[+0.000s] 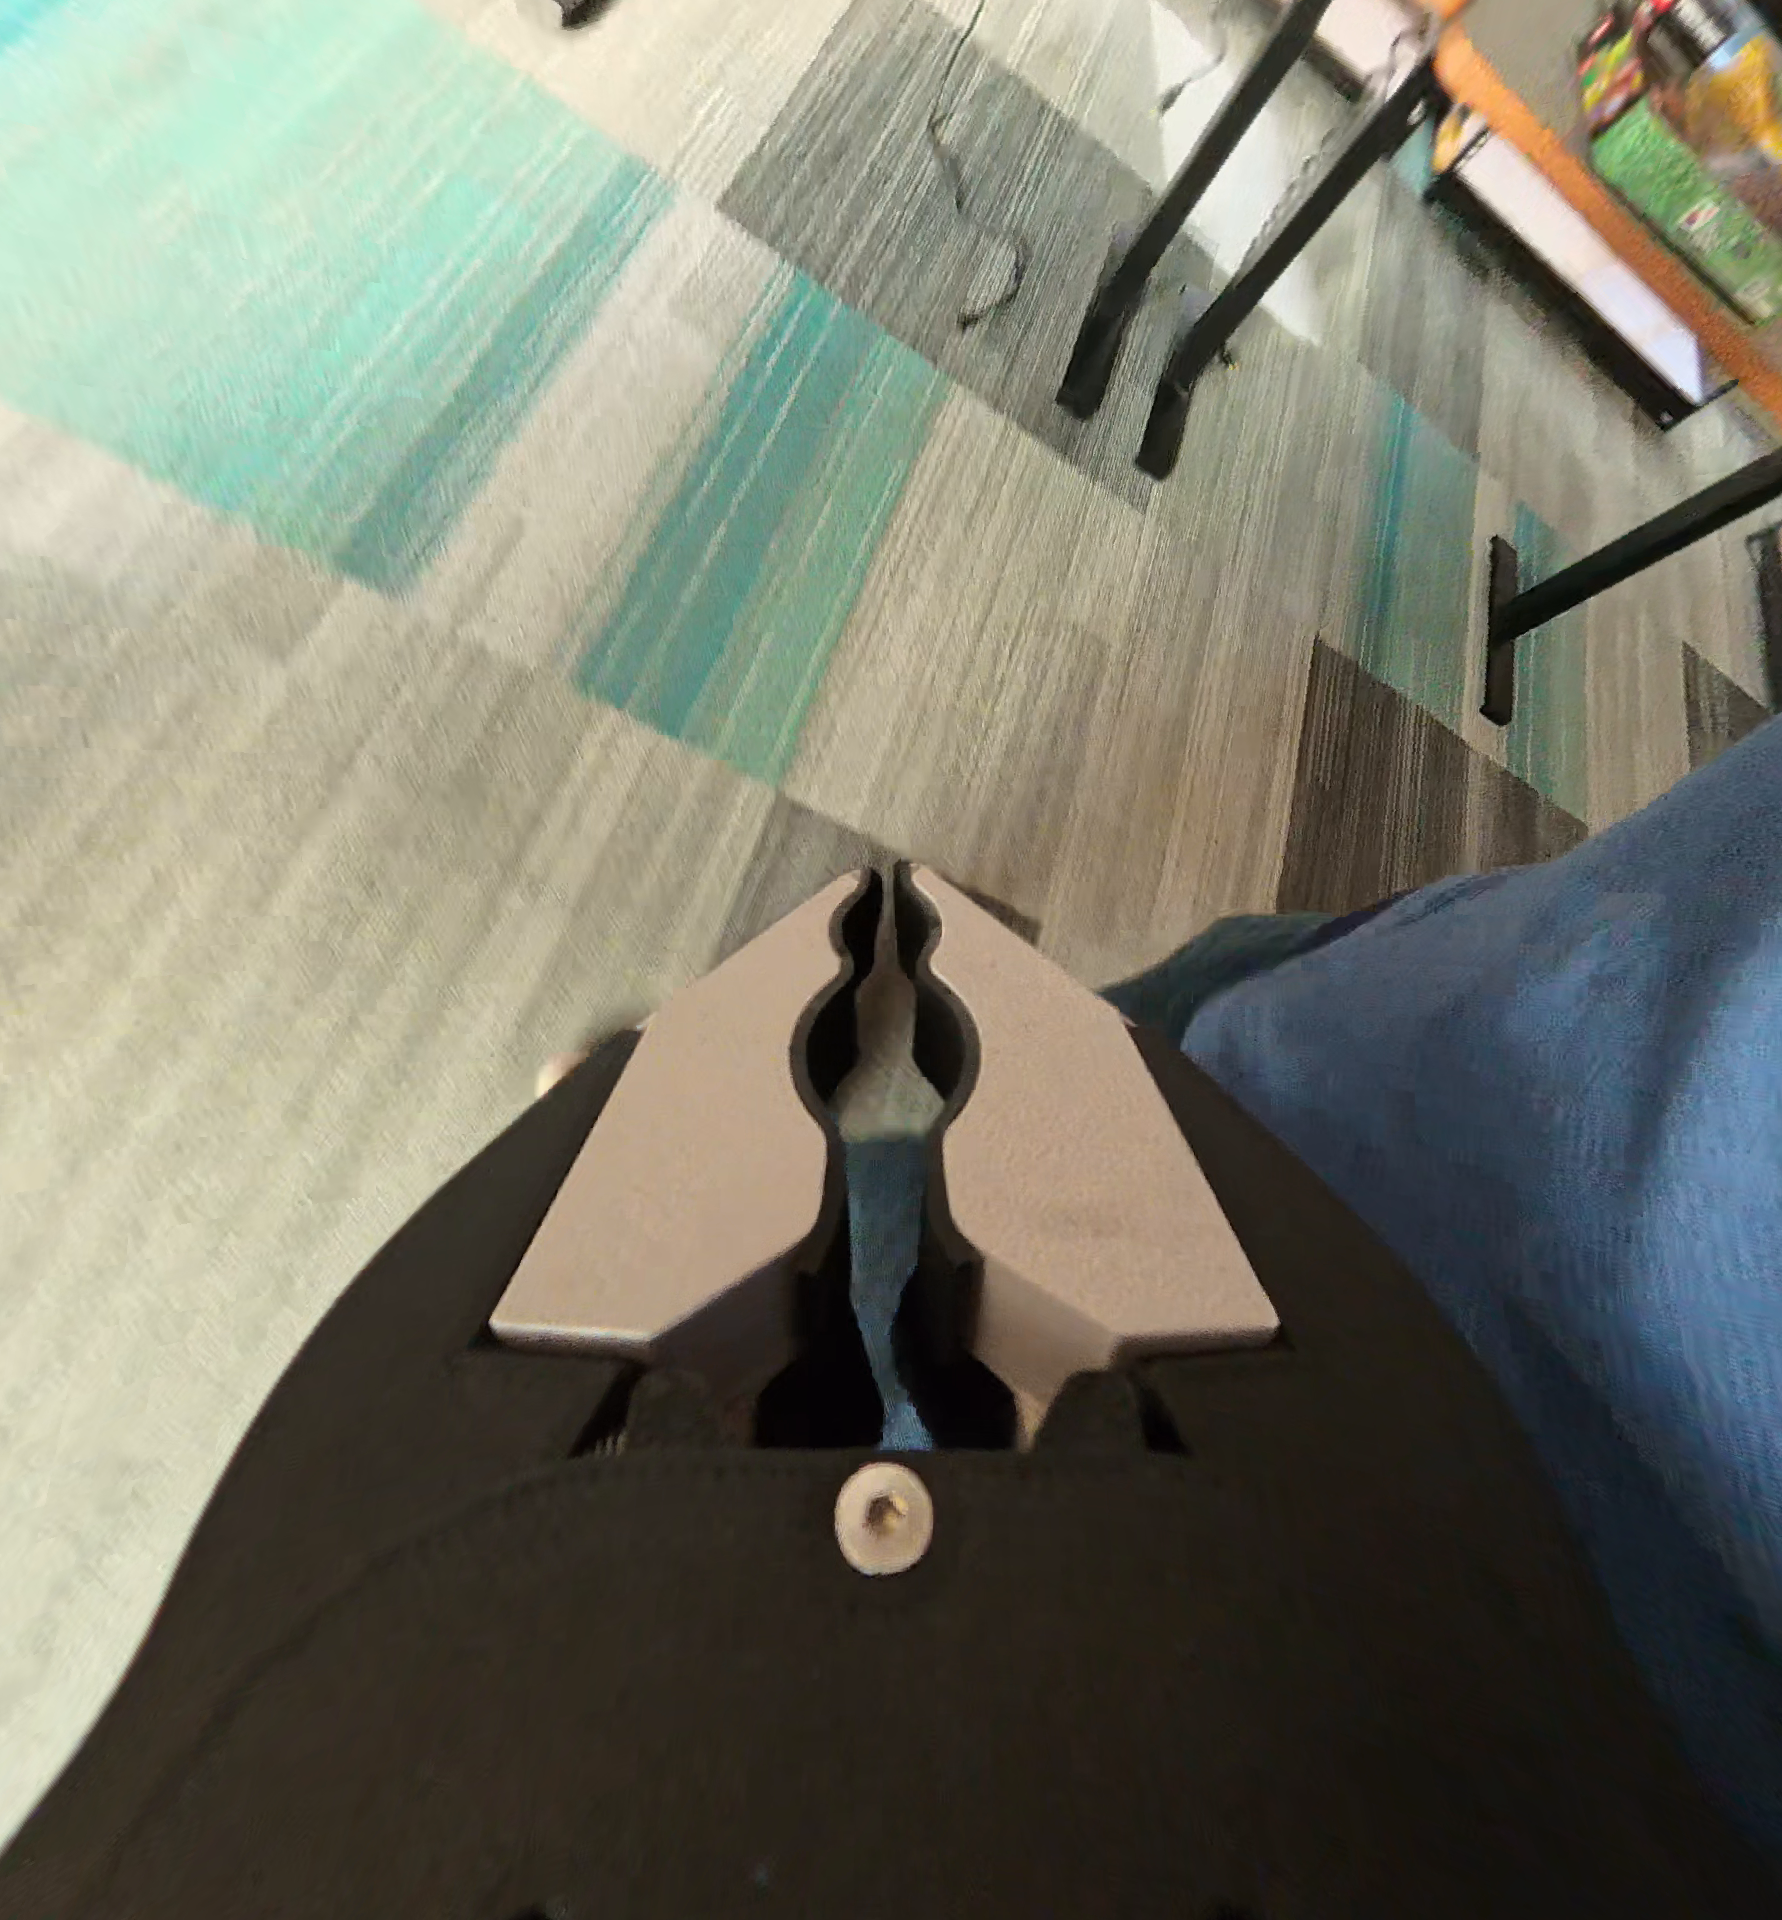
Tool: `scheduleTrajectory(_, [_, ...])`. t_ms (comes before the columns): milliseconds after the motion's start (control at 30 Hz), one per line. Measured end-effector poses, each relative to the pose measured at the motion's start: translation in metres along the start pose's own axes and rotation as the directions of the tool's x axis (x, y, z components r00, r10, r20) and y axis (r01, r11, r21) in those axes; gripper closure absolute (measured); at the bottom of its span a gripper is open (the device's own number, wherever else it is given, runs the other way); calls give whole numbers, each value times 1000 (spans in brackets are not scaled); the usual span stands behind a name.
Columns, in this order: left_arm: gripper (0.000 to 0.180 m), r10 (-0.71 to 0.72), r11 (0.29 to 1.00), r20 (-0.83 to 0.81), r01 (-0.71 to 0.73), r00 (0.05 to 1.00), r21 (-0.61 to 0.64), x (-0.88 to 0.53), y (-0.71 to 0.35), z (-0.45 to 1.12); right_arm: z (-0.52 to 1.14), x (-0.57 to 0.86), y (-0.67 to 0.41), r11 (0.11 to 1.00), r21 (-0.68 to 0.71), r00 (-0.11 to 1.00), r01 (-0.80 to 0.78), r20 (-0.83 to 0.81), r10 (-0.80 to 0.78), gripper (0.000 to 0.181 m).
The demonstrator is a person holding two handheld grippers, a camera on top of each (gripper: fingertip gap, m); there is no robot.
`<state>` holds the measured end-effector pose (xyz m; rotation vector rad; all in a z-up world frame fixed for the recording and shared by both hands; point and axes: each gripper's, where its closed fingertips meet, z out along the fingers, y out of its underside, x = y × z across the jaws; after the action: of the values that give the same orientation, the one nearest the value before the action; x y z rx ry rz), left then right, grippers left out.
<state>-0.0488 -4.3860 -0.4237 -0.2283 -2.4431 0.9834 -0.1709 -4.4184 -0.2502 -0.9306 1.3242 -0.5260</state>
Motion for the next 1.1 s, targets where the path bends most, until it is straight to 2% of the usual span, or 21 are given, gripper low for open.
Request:
scheduleTrajectory(67, [177, 116, 993, -11, -116, 993, 16, -65, -97, 13, 14, 63, -46, 994, 72, 996, -82, -19, 84, 178])
scheduleTrajectory(233, [170, 339, 940, -26, -337, 941, 55, -205, -306, 45, 46, 238, -144, 995, 54, 978, -88, -184, 97, 177])
scheduleTrajectory(367, [173, 435, 900, -2, -435, 900, 34, -337, -407, 100, 96, 390, -217, 998, -7, 980, -70, -189, 67, 176])
scheduleTrajectory(433, [177, 383, 924, 56, -382, 922, -17, -420, -431, 124, 135, 474, -260, 997, -46, 988, -67, -144, 60, 176])
scheduleTrajectory(533, [180, 129, 991, 100, -125, 987, -36, -532, -454, 134, 211, 599, -349, 994, -101, 997, -38, -76, 31, 176])
scheduleTrajectory(633, [180, -13, 997, 189, 28, 982, -76, -643, -476, 121, 302, 688, -462, 988, -141, 998, 68, 27, -65, 178])
scheduleTrajectory(800, [180, -250, 967, 349, 247, 903, 53, -828, -550, 92, 450, 796, -616, 959, -173, 944, 226, 281, -172, 179])
scheduleTrajectory(933, [180, -244, 969, 358, 245, 901, 43, -985, -622, 125, 535, 924, -698, 953, -162, 934, 257, 294, -202, 179])
scheduleTrajectory(1033, [180, -219, 975, 275, 220, 936, 28, -1110, -720, 172, 570, 1035, -762, 993, -85, 982, 80, 177, -64, 179])
scheduleTrajectory(1100, [180, -112, 994, 201, 109, 973, 29, -1179, -825, 200, 579, 1095, -814, 1000, -13, 992, 14, 123, -12, 178])
